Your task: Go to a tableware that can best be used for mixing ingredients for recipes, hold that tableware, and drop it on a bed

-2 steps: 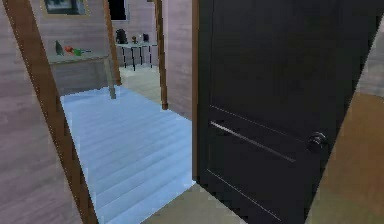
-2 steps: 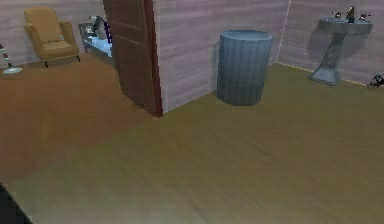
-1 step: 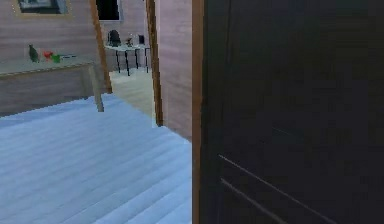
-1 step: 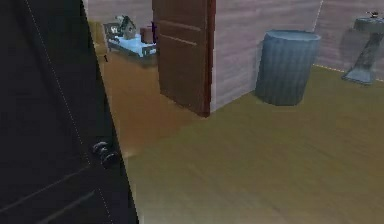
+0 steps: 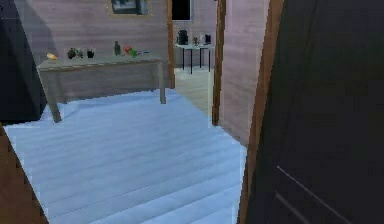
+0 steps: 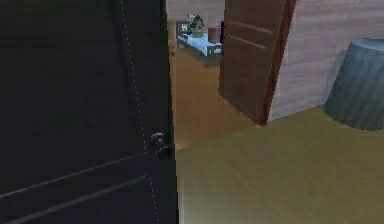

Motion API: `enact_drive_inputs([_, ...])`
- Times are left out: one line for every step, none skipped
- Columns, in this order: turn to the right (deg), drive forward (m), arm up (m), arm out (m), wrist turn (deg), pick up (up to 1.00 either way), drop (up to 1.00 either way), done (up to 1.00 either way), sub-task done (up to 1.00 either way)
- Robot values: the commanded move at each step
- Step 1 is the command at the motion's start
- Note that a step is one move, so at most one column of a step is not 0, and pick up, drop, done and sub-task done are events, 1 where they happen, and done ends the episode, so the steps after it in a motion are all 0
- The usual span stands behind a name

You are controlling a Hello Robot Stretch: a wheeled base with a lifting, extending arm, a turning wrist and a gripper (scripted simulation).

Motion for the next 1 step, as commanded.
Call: enact_drive_inputs([0.0,0.45,0.00,0.00,0.0,0.00,0.00,0.00,0.00])
